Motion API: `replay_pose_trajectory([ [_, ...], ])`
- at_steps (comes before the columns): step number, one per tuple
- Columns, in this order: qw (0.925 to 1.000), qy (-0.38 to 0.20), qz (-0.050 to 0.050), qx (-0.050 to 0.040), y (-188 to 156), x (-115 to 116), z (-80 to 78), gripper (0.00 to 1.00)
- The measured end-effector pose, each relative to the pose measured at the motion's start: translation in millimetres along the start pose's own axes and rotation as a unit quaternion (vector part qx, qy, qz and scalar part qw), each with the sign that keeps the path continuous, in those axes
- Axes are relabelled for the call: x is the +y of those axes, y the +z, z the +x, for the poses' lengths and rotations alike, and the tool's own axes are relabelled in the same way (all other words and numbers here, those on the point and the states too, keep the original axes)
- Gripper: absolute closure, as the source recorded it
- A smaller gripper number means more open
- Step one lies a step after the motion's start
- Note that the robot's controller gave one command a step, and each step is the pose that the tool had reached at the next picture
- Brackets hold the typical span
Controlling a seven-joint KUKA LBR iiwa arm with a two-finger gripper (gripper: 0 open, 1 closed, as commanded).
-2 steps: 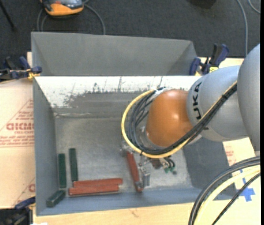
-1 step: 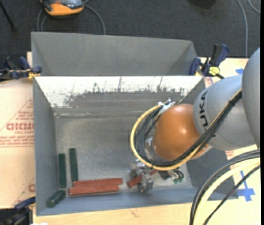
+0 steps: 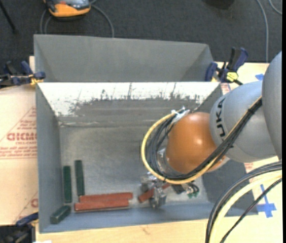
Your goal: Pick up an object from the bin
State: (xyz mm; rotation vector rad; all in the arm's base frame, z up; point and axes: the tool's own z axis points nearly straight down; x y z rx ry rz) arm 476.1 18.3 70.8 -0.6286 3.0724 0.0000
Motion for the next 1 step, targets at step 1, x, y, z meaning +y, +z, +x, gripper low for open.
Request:
replay_pose_trajectory([
  [1, 1.0, -0.005, 0.0, 0.0011, -137.9, -46.8, -11.3, 1.0],
])
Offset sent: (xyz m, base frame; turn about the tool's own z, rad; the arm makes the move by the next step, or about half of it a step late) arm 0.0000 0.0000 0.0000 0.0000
